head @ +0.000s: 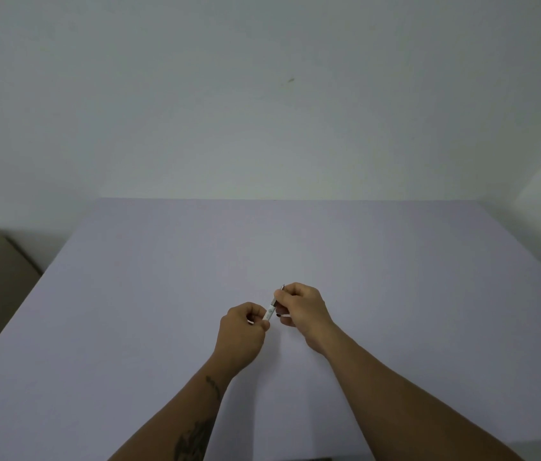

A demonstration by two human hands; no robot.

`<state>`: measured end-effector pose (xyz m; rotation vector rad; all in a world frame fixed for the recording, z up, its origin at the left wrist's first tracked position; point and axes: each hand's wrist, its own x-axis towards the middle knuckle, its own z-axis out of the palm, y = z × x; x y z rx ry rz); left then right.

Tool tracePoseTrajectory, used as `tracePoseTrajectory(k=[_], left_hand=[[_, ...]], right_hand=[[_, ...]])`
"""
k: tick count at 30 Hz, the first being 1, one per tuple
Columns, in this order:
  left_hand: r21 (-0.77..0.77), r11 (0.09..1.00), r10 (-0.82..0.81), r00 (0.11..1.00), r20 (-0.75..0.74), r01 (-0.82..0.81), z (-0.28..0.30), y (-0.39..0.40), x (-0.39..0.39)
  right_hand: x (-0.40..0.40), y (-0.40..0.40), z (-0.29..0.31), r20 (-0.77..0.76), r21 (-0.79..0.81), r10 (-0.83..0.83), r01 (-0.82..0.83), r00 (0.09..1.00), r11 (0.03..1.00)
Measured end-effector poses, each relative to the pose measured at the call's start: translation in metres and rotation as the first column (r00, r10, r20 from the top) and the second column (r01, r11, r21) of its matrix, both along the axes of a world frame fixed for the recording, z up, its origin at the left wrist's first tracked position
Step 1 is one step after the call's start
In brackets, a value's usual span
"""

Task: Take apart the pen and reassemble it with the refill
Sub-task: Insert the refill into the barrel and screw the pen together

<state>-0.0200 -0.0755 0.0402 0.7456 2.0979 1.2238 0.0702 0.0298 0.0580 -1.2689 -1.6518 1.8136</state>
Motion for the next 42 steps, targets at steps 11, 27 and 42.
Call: tracePoseTrajectory(k=[11, 27, 42], left_hand=[[-0.012, 0.999, -0.037, 0.999, -0.005, 0.037, -0.001, 0.0, 0.0], [-0.016, 0.999, -0.044, 0.999, 0.0, 0.044, -0.004, -0.004, -0.012], [-0.012, 1.0, -0.008, 0.997, -0.072, 0.007, -0.004, -0.005, -0.016]], right_hand=[[0.0, 0.001, 0.0, 0.096, 0.021, -0.018, 0.016, 0.995, 1.0], [-0.005, -0.001, 0.001, 0.05, -0.123, -0.029, 0.035, 0.998, 0.992], [-0.011, -0.003, 0.003, 0.018, -0.136, -0.037, 0.039, 0.999, 0.99]])
